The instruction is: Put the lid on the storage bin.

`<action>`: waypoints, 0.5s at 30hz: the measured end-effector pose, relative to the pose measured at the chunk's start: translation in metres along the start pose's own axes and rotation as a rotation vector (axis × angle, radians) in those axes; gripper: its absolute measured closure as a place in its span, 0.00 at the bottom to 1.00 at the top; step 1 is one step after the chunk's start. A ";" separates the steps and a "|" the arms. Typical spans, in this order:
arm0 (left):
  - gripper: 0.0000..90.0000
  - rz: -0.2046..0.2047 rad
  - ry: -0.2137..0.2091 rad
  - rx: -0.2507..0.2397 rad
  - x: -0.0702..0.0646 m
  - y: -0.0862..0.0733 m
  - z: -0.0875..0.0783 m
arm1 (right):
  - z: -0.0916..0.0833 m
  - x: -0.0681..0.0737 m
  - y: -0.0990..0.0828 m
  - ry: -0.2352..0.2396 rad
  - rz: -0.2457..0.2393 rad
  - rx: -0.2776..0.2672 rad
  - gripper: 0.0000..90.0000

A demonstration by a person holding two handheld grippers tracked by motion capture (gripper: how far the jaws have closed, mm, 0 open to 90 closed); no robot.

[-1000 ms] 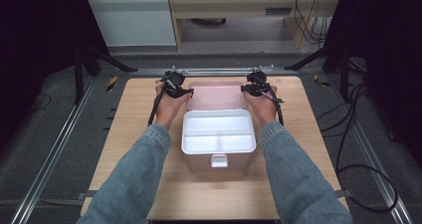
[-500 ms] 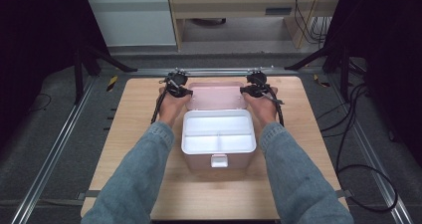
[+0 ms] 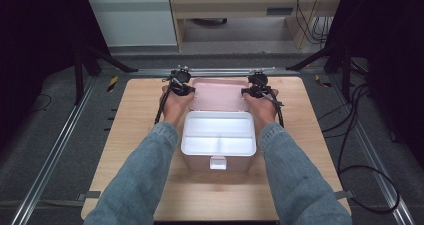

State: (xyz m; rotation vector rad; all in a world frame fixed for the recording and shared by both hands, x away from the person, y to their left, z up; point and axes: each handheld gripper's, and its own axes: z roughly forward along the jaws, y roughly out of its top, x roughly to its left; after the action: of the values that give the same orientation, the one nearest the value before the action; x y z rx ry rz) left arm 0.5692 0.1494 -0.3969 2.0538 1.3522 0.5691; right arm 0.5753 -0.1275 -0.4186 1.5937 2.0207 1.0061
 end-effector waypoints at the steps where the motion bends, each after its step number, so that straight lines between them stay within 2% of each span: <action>1: 0.88 -0.003 0.000 -0.007 0.000 0.001 -0.002 | -0.001 0.000 0.001 0.000 0.007 -0.005 0.78; 5: 0.89 -0.006 0.002 -0.032 0.000 0.002 -0.009 | -0.011 0.001 0.005 -0.024 -0.006 -0.050 0.88; 8: 0.89 -0.003 0.007 -0.060 -0.001 0.005 -0.019 | -0.020 0.004 0.010 -0.032 -0.013 -0.084 0.90; 9: 0.90 0.003 0.010 -0.080 -0.001 0.006 -0.027 | -0.023 0.005 0.012 -0.037 -0.015 -0.095 0.90; 15: 0.91 0.008 0.016 -0.119 -0.004 0.010 -0.048 | -0.044 0.012 0.020 -0.053 -0.039 -0.150 0.93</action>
State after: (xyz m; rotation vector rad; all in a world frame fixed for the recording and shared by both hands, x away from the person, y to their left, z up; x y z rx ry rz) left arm 0.5437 0.1548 -0.3551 1.9631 1.2883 0.6545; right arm 0.5554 -0.1269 -0.3730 1.4823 1.8863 1.0629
